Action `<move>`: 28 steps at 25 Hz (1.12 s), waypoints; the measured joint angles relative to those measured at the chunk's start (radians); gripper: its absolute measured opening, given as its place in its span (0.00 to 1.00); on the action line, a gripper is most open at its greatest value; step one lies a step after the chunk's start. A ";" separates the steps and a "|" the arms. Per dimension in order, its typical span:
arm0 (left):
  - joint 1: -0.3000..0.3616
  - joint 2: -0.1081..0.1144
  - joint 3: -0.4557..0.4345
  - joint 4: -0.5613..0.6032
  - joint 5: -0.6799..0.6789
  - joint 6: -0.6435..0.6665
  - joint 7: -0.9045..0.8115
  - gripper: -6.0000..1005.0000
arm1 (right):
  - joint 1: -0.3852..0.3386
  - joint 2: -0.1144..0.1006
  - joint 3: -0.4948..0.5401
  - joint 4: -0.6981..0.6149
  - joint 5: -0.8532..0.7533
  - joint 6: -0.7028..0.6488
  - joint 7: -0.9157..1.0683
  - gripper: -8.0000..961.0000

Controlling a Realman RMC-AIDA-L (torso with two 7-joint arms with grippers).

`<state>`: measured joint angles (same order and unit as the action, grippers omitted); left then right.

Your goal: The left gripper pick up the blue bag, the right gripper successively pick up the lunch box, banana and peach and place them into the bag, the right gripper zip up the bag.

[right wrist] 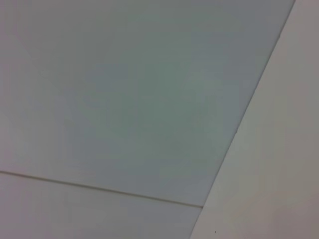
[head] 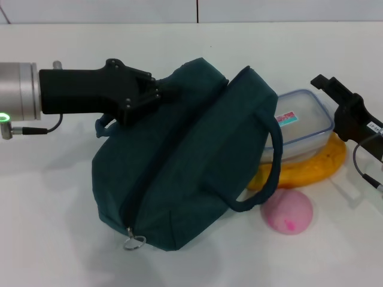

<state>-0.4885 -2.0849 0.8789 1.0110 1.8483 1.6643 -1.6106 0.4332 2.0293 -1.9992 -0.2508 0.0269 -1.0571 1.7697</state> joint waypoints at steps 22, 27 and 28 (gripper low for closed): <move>-0.013 0.000 0.000 -0.044 -0.004 -0.019 0.026 0.06 | 0.002 0.000 -0.010 -0.042 0.007 -0.025 -0.144 0.26; -0.021 0.002 -0.003 -0.039 -0.008 -0.020 0.019 0.06 | 0.001 0.000 -0.008 -0.045 0.021 -0.017 -0.156 0.21; -0.021 0.002 -0.004 -0.038 -0.009 -0.020 0.018 0.06 | -0.001 0.000 -0.008 -0.045 0.027 -0.017 -0.157 0.21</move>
<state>-0.5093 -2.0831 0.8745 0.9728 1.8395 1.6444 -1.5923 0.4327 2.0293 -2.0075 -0.2954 0.0541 -1.0737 1.6124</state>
